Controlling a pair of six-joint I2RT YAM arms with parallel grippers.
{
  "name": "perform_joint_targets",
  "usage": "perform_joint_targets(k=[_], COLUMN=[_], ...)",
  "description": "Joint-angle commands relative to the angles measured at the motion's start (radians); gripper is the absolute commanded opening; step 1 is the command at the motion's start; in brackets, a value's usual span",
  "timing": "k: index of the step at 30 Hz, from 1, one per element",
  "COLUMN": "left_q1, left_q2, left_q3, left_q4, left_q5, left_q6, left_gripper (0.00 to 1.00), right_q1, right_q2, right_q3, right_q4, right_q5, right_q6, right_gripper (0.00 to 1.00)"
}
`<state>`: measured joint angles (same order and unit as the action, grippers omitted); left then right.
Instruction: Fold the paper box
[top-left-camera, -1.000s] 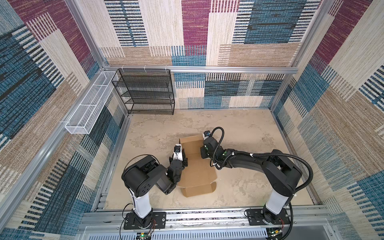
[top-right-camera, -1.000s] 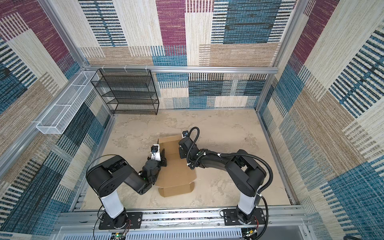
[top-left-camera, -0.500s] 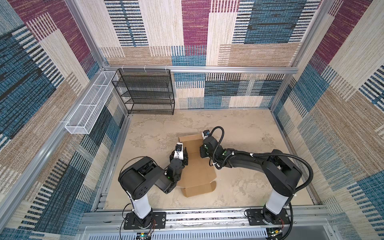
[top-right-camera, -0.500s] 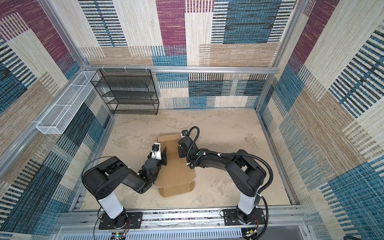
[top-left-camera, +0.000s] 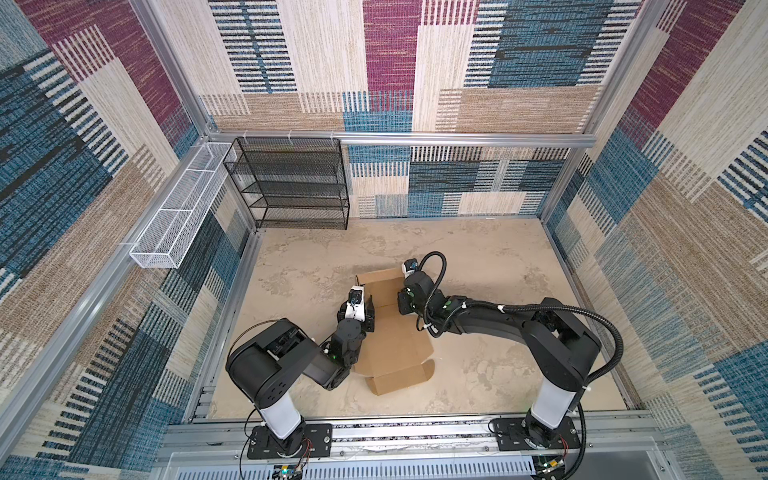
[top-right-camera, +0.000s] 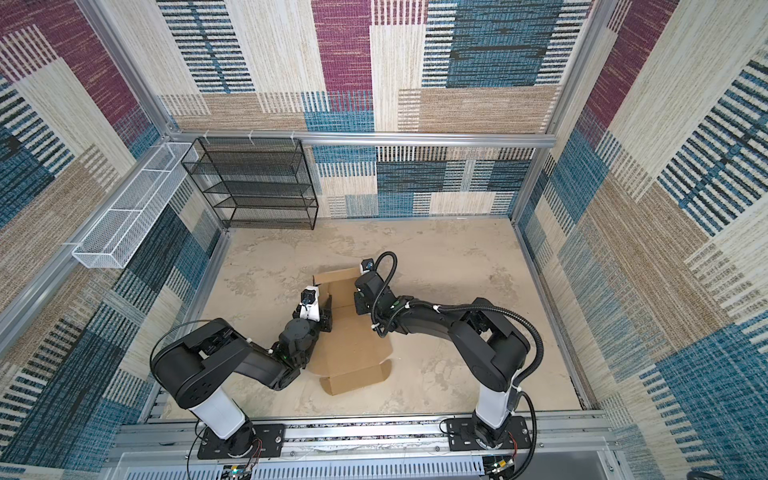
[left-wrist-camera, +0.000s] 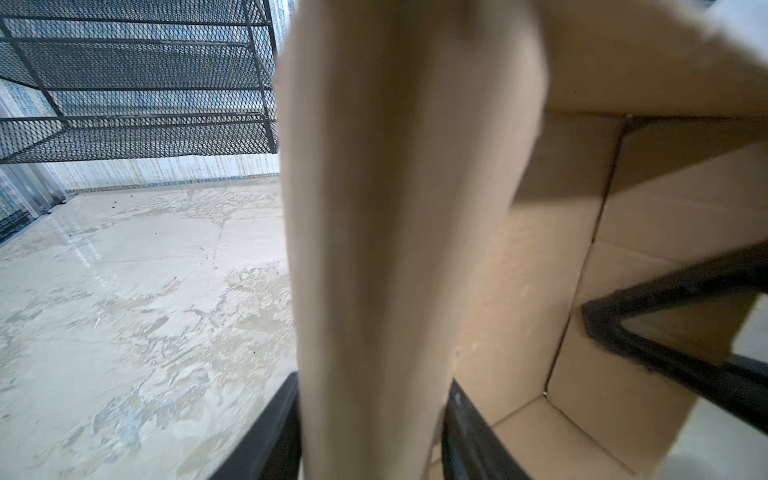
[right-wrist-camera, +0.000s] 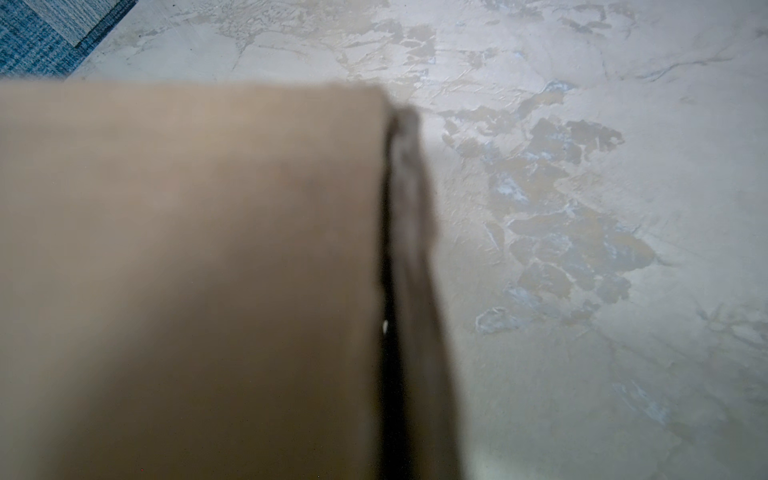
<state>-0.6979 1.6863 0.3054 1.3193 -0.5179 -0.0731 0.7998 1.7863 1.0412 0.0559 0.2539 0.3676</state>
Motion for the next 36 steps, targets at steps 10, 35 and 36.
perform_joint_targets(k=[10, 35, 36], left_q1=[0.0, 0.006, 0.008], left_q2=[-0.083, -0.217, -0.219], left_q3=[-0.013, -0.051, -0.054], left_q4=[-0.059, -0.167, -0.165], left_q5=[0.025, -0.042, -0.048], left_q6=[0.019, 0.047, 0.045], left_gripper=[0.66, 0.66, 0.66], right_q1=[0.004, 0.003, 0.003], right_q2=[0.002, 0.012, 0.01], right_q3=[0.026, 0.04, 0.039], right_q4=[0.007, -0.002, -0.002], right_q5=[0.002, 0.006, 0.008], right_q6=[-0.001, -0.01, -0.01], right_gripper=[0.0, 0.0, 0.0])
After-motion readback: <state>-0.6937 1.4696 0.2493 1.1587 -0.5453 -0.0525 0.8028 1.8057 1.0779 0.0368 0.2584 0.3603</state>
